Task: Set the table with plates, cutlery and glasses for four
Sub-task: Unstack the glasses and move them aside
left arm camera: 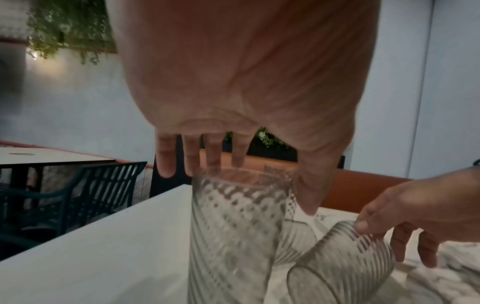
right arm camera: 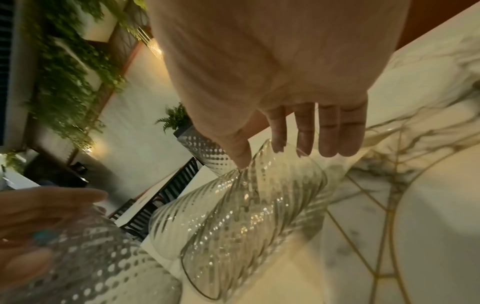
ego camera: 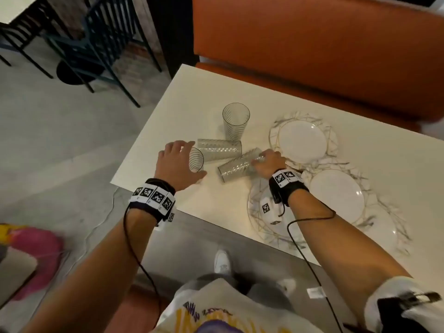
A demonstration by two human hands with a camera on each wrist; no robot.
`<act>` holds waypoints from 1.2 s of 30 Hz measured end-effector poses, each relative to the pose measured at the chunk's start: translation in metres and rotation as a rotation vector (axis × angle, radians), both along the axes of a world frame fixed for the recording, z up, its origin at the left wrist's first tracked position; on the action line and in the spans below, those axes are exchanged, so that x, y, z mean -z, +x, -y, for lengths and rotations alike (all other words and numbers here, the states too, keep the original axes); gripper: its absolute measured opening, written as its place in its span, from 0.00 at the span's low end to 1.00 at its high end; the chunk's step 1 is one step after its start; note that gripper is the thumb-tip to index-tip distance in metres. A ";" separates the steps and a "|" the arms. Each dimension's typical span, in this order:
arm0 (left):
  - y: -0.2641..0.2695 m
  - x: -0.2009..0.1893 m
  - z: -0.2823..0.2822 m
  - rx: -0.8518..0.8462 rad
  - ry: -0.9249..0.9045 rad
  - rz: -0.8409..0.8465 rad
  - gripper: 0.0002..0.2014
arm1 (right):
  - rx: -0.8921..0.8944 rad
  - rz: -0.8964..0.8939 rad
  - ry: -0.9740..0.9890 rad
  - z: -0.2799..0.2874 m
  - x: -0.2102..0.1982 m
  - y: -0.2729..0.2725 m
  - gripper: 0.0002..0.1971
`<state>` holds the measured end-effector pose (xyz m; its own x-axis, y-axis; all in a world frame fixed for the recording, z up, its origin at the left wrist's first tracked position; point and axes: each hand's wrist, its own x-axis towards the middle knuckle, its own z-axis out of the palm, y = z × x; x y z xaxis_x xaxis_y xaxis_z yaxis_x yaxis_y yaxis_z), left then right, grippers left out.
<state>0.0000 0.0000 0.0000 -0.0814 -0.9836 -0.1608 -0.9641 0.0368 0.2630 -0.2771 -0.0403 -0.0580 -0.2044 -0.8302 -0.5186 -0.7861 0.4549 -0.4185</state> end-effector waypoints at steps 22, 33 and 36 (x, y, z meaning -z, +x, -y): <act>-0.145 -0.058 0.026 0.202 -0.033 -0.293 0.47 | 0.165 0.421 -0.499 -0.058 -0.086 -0.118 0.14; -0.426 -0.078 0.019 0.402 0.037 -0.456 0.47 | 0.419 0.165 -0.606 -0.127 -0.101 -0.391 0.50; -0.517 -0.072 0.010 0.445 0.098 -0.443 0.48 | 0.452 0.064 -0.543 -0.143 -0.088 -0.469 0.50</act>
<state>-0.5167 -0.0097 0.0724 -0.5584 -0.8228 -0.1060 -0.6612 0.3642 0.6559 -0.7463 0.1030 0.0300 -0.5730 -0.8159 -0.0777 -0.5358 0.4447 -0.7178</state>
